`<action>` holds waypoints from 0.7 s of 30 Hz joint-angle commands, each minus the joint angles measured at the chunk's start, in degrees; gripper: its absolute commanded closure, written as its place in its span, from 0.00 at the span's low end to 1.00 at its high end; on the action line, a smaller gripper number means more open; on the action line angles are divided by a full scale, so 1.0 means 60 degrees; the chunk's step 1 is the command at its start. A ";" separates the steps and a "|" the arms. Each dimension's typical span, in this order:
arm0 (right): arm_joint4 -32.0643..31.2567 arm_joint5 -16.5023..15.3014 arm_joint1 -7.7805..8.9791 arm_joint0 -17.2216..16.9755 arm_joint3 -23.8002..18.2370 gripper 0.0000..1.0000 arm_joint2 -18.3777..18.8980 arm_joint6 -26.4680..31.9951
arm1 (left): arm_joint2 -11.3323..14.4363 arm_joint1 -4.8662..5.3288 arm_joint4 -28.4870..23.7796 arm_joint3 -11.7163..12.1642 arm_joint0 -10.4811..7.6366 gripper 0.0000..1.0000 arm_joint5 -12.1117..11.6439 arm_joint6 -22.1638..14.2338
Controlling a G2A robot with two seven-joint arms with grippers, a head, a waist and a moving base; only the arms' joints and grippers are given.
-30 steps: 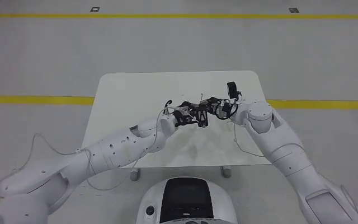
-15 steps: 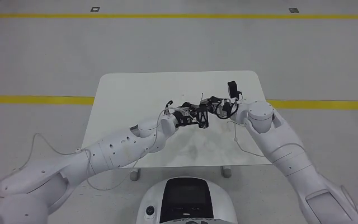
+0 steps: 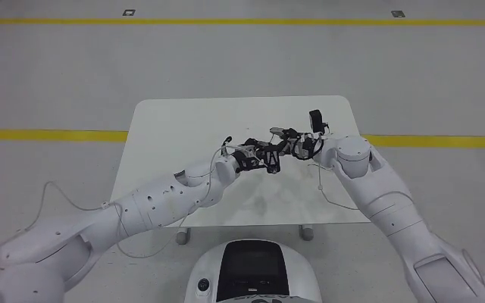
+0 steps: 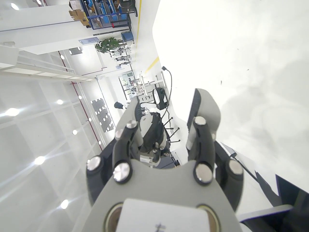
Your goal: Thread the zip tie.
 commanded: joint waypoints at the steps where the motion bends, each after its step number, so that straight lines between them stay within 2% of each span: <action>1: -0.0053 0.0000 0.0020 -0.0020 0.0039 0.00 0.0039 -0.0008 | 0.0000 0.0039 0.0000 0.0018 0.0084 1.00 0.0165 0.0193; 4: -0.0216 0.0000 0.0064 -0.0075 0.0123 0.00 0.0132 -0.0086 | -0.0055 0.0121 -0.0004 0.0033 0.0272 1.00 0.0423 0.0668; 6: -0.0327 0.0000 0.0095 -0.0113 0.0157 0.00 0.0170 0.0005 | -0.0268 0.0177 -0.0279 0.0038 0.0414 1.00 0.0379 0.0833; 7: -0.0370 0.0000 0.0121 -0.0126 0.0222 0.00 0.0241 0.0071 | -0.0439 0.0216 -0.0162 -0.0037 0.0414 1.00 0.0514 0.1064; 15: -0.0370 0.0000 0.0121 -0.0126 0.0222 0.00 0.0241 0.0071 | -0.0485 0.0211 -0.0236 -0.0017 0.0483 1.00 0.0506 0.1076; 17: -0.0370 0.0000 0.0121 -0.0126 0.0222 0.00 0.0241 0.0071 | -0.0745 0.0201 -0.0984 0.0109 0.0589 1.00 0.0206 0.1187; 20: -0.0370 0.0000 0.0121 -0.0126 0.0222 0.00 0.0241 0.0071 | -0.1213 0.0191 -0.2054 0.0369 0.0576 1.00 -0.0387 0.0898; 21: -0.0370 0.0000 0.0121 -0.0126 0.0222 0.00 0.0241 0.0071 | -0.1428 0.0189 -0.2728 0.0461 0.0620 1.00 -0.0666 0.0839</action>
